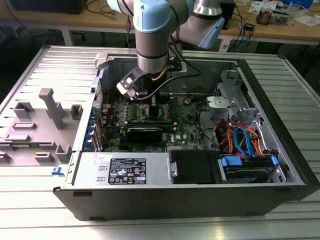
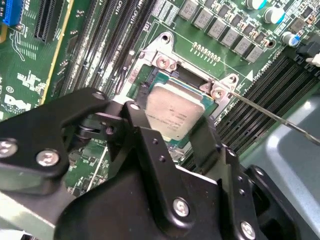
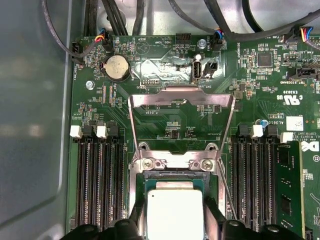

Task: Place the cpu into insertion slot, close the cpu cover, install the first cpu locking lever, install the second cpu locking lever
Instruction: 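Place the cpu into insertion slot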

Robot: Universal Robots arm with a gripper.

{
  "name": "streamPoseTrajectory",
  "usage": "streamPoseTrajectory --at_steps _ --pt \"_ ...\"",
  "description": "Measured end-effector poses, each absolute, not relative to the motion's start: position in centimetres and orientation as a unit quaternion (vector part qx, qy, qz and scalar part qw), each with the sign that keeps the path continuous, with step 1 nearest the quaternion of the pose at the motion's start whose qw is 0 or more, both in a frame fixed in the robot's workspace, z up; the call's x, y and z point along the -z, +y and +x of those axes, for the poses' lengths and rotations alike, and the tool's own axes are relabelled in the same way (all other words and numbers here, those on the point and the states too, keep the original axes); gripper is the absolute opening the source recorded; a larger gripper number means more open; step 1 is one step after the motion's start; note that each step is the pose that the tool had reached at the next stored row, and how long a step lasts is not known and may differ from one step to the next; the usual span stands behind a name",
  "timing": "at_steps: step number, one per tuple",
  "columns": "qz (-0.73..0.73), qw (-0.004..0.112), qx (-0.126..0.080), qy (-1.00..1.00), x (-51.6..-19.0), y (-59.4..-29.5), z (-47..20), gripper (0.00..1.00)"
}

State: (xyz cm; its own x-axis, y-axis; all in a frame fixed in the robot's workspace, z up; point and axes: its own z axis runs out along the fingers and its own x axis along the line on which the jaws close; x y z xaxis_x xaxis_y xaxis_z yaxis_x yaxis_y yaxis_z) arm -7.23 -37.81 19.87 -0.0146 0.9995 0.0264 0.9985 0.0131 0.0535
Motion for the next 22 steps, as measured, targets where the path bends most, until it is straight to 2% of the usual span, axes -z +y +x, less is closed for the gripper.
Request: streamPoseTrajectory --at_steps 1,20,21,22 --pt "0.702 0.009 -0.028 0.712 -19.88 -37.81 -7.23 0.62" --pt "0.703 0.003 -0.034 0.71 -20.0 -38.42 -7.05 0.62" --pt "0.704 0.003 -0.034 0.71 -20.02 -38.42 -7.05 0.6" --pt "0.704 0.003 -0.034 0.709 -20.03 -38.42 -7.05 0.54"
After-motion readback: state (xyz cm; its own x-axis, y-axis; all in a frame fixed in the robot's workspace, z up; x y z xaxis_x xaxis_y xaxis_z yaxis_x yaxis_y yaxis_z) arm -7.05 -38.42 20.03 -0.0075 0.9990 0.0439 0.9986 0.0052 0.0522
